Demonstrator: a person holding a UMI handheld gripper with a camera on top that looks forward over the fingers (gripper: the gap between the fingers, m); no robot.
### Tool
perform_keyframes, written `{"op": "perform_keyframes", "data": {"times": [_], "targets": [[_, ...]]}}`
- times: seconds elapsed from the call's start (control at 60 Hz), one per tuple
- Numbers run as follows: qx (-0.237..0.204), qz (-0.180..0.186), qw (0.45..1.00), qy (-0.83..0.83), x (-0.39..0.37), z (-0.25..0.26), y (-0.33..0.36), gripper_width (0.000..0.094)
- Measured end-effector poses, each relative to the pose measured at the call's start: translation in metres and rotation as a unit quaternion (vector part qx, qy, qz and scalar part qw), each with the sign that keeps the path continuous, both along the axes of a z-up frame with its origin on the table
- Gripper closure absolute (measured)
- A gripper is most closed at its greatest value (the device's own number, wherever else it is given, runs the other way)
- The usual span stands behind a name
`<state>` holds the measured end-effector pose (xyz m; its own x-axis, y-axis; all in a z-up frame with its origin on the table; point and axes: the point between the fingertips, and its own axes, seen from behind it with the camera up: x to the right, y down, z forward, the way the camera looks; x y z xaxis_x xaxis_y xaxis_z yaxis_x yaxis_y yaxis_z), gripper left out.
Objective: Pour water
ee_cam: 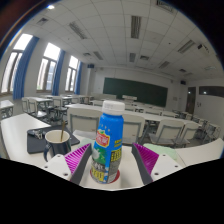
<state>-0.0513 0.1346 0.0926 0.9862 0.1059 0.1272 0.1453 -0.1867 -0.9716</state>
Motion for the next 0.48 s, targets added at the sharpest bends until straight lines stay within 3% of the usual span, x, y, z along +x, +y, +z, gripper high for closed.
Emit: {"op": "perform_keyframes", "data": {"times": [0.25, 0.483], "targets": [[0.0, 0.026, 0.999, 0.034, -0.017, 0.007, -0.108, 0.0081], [0.021, 0.068, 0.995, 0.067, -0.05, -0.004, -0.16, 0.0078]]}}
